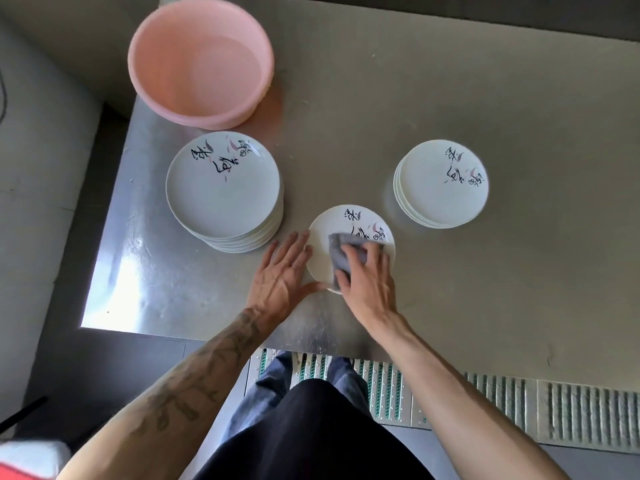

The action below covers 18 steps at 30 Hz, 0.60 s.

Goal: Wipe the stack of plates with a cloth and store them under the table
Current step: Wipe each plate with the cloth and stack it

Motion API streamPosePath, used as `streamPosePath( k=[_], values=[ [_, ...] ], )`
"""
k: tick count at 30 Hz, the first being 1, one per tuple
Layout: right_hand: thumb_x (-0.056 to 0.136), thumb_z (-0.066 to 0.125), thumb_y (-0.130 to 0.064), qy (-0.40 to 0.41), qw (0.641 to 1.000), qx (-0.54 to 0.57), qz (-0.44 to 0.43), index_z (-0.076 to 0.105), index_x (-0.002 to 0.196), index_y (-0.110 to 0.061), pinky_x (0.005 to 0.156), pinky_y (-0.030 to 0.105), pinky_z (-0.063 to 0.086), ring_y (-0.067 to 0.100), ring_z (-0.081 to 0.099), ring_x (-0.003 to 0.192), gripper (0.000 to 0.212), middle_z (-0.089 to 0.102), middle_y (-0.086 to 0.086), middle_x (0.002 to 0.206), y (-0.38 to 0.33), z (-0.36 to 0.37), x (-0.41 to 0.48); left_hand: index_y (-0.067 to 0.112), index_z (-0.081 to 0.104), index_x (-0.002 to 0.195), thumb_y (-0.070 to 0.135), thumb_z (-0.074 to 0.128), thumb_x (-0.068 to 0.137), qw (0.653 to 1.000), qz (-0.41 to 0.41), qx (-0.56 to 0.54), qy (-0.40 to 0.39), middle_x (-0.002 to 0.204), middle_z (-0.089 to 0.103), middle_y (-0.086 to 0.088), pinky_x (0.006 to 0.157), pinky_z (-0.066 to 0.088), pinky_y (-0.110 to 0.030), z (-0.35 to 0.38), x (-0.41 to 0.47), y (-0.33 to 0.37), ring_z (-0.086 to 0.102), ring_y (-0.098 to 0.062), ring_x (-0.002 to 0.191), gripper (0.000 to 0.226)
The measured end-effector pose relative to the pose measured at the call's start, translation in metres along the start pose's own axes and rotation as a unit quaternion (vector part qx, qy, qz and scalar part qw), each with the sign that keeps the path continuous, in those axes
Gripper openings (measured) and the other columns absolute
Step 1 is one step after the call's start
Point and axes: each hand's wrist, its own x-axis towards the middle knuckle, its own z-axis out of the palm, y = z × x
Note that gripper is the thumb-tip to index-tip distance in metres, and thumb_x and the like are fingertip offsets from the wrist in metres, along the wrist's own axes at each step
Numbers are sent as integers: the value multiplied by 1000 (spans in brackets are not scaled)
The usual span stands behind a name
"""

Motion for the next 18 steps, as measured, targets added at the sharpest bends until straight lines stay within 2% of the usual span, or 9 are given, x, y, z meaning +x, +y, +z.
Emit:
streamPosePath(
  k=[4, 7, 10, 15, 18],
  values=[
    [93, 66, -36, 28, 997, -11, 64, 48, 147, -27, 97, 41, 50, 33, 41, 122, 58, 40, 10, 139, 13, -9, 12, 19, 58, 130, 71, 49, 93, 999, 31, 2, -3, 167, 31, -7, 127, 19, -49, -1, 4, -6, 26, -27, 155, 64],
    [92, 69, -34, -3, 999, 18, 27, 49, 145, -25, 94, 41, 53, 31, 41, 125, 57, 40, 10, 135, 3, 0, -8, 16, 55, 117, 75, 45, 90, 999, 51, -10, 7, 166, 31, -12, 127, 19, -49, 2, 6, -5, 27, -29, 154, 65],
    [95, 66, -31, -13, 999, 33, -4, 54, 140, -25, 89, 40, 54, 30, 43, 124, 48, 40, 7, 136, 7, -5, 0, 18, 50, 115, 75, 46, 93, 999, 50, -4, 10, 166, 28, -17, 128, 17, -49, 8, 2, -5, 26, -31, 154, 61],
    [94, 66, -26, 34, 997, 13, 62, 55, 139, -22, 96, 41, 51, 30, 44, 118, 46, 43, 9, 134, 15, -11, 7, 18, 44, 108, 73, 40, 97, 996, 89, -4, 5, 168, 23, -17, 127, 18, -50, 7, 7, -8, 23, -31, 156, 56],
    [94, 65, -31, 4, 998, 42, 36, 55, 135, -21, 95, 40, 52, 30, 47, 118, 43, 44, 9, 129, -8, 5, -20, 17, 46, 116, 70, 38, 99, 996, 83, 5, 9, 168, 26, -14, 127, 20, -52, 7, 4, -3, 24, -29, 156, 57]
  ],
)
